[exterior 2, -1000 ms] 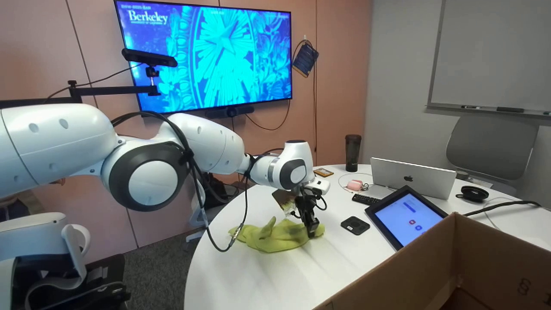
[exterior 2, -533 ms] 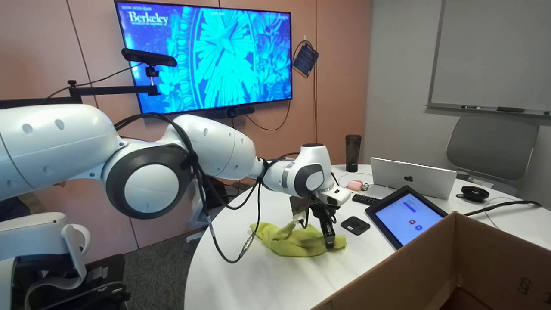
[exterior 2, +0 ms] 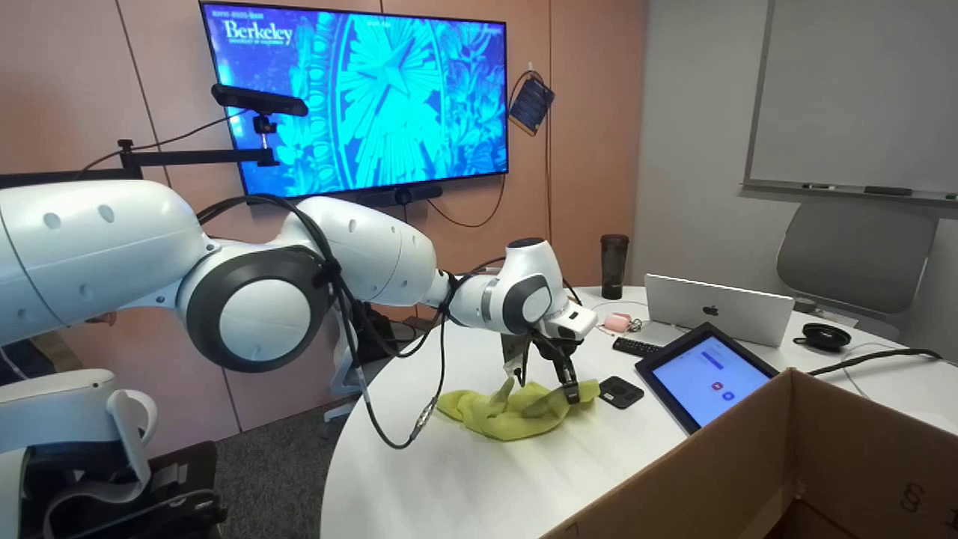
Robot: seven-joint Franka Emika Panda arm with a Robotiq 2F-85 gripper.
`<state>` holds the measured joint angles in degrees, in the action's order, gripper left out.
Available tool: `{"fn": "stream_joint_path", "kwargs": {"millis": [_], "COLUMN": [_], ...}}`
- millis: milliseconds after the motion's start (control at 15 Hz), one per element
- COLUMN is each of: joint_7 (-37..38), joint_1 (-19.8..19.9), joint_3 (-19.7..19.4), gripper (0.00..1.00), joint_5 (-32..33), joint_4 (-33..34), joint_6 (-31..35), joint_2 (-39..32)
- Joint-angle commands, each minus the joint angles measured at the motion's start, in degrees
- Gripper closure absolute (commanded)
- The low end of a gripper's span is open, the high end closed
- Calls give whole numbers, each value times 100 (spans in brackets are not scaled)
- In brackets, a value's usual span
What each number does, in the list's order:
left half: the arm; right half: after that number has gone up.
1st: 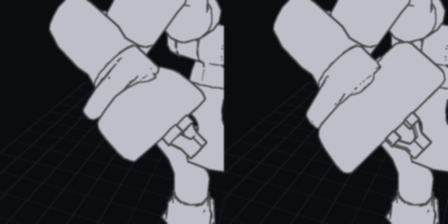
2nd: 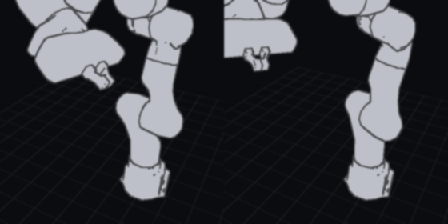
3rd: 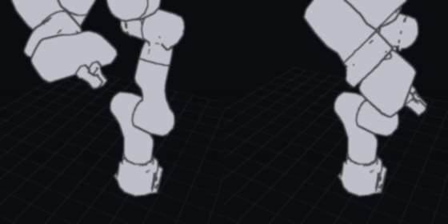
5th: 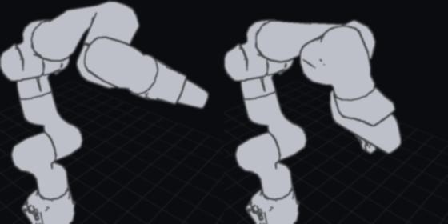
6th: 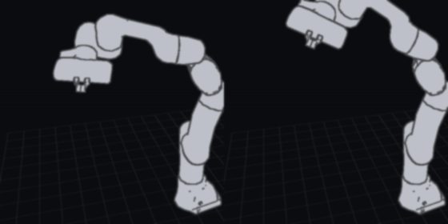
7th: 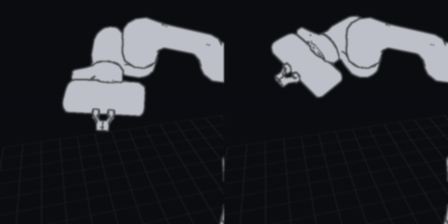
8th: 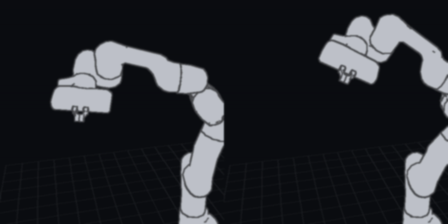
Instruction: Put the marker on the green towel, then wrap the marker in the towel and put it in the box
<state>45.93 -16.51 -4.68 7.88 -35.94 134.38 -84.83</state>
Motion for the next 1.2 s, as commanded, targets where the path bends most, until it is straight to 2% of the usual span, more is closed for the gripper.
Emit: {"fn": "stream_joint_path", "kwargs": {"millis": [0,133,400,667,867,1133], "joint_7": [-196,-483,-1514,-3171,-4316,-5539], "joint_1": [-192,-197,-6,539,974,1531], "joint_3": [4,126,542,1596,2172,2689], "gripper": [98,98,98,98,98,99], "joint_5": [138,109,24,13,45,152], "joint_4": [-170,-270,-602,-1432,-2242,-3240], "joint_6": [430,689,1416,1943,1841,1589], "joint_2": [127,170,335,782,1187,1720]}}
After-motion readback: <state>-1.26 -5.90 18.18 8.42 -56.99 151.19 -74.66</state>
